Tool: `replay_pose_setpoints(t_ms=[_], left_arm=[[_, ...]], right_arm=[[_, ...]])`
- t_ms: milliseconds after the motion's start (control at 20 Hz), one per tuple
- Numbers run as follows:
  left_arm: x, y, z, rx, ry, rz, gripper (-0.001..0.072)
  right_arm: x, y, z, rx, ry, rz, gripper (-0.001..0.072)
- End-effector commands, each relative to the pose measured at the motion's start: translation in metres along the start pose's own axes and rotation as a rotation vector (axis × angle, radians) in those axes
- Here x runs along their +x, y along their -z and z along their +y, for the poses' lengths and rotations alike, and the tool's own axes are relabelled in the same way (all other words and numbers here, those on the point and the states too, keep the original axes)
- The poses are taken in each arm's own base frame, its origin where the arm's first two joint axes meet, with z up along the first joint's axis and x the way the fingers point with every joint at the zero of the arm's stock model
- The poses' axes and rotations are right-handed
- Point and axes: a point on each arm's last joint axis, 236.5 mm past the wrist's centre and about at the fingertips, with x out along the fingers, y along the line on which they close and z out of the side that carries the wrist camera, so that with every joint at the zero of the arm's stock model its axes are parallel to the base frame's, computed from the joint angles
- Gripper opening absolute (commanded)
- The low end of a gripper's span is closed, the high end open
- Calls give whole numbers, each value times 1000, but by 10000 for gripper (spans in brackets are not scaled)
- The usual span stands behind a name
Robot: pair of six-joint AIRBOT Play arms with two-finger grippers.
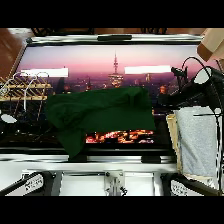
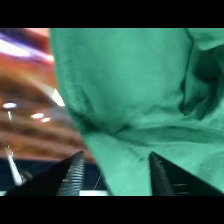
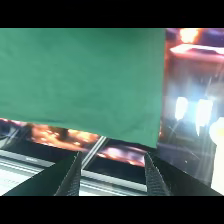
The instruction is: Fold the shirts.
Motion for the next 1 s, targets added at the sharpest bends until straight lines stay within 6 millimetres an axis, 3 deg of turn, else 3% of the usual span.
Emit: replay_pose_setpoints(t_ms=[0,100,250,850,900,950], left_arm=[[7,-20,4,-1,-32,-82,350],[7,-21,4,-2,-34,-88,145],[6,-18,2,14,-30,-76,37],[-20,-23,-13,75,-18,-156,37],[-22,-24,-14,77,-17,-163,37],[-24,-23,-15,80,-16,-164,37]], right_arm=[[11,12,-20,61,68,39,502],[30,22,-30,87,89,59,503],[54,27,-31,143,66,48,503],[109,47,-39,176,68,160,507],[113,51,-35,154,71,180,620],[114,52,-31,131,73,185,623]])
